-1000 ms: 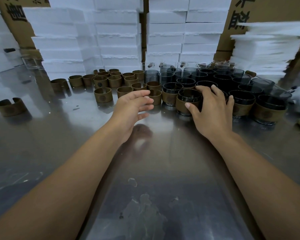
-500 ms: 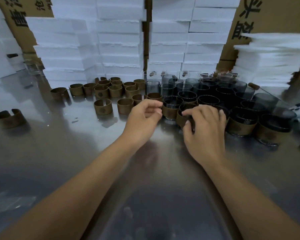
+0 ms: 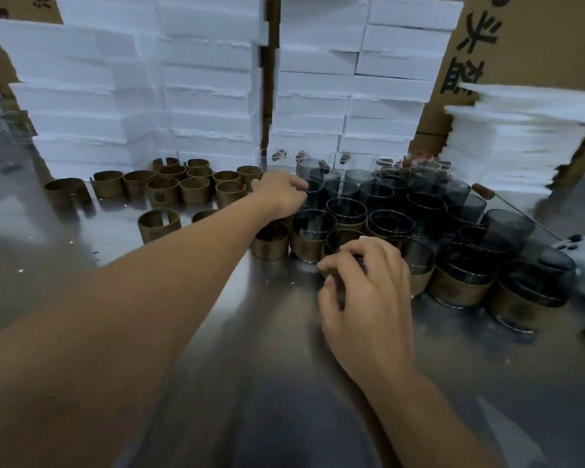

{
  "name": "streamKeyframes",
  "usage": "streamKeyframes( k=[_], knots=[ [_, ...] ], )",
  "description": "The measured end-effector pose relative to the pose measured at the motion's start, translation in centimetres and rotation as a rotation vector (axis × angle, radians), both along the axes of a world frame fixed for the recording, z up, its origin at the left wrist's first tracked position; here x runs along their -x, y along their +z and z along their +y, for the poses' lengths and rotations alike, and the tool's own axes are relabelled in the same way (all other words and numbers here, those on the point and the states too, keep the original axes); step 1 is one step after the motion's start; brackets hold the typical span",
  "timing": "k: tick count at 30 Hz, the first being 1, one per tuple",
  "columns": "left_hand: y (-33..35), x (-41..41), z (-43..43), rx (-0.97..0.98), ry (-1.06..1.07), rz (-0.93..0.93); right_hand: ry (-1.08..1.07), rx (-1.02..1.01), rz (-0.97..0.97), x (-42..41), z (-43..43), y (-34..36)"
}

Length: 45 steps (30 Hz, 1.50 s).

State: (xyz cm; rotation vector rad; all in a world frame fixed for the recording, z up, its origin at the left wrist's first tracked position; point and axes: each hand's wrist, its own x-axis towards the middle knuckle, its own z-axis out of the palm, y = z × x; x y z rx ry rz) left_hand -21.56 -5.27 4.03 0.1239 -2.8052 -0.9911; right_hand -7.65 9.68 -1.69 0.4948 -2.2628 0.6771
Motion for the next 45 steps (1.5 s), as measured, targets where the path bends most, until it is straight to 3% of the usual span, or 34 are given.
streamKeyframes(
  k=[11,17,25,29,33,38,45],
  knots=[
    [-0.7,-0.3,0.8,-0.067,0.079,0.059,-0.018,0.016,0.018,0.1,0.0,-0.1],
    [1.1,-2.2,1.0,-0.028,0.113,0.356,-0.008,0.017,0.027,0.1,0.1,0.0],
    [4.0,-9.5,-0.1,-0.269,-0.048,0.581,0.002,0.033,-0.012,-0.4,0.0,0.6],
    [2.3,-14.5,0.3,-0.399,-0.05,0.646,0.175,0.235,-0.143,-1.8,-2.1,0.9],
    [-0.4,-18.1,0.6,-0.383,-0.038,0.684,0.387,0.405,-0.402,-3.1,-4.2,0.2],
    [-2.3,-19.3,0.3,-0.459,-0.093,0.671,0.384,0.513,-0.451,-2.3,-3.8,0.2],
    [-3.7,-18.8,0.2,-0.377,-0.161,0.561,0.449,0.625,-0.562,-1.8,-3.5,0.2]
  ],
)
